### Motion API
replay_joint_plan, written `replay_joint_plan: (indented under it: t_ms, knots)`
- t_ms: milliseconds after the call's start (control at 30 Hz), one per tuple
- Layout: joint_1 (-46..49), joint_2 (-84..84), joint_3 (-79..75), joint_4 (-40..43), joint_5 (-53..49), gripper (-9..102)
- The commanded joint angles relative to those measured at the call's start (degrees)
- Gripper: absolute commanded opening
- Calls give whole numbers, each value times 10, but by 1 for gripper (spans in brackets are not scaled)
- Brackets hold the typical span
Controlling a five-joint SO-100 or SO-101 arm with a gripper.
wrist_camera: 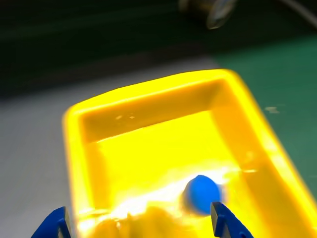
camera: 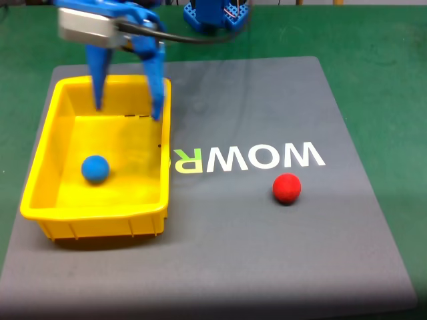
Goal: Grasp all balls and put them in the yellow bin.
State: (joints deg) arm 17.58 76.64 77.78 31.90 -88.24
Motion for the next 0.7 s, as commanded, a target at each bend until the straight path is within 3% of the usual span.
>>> replay_joint_plan:
  t_ms: [0, 300, 667]
  knots:
    - [-63, 47, -34, 5, -7, 33]
    - [-210, 24, -10, 4, -36, 33]
    - [-239, -79, -15, -32, -65, 32]
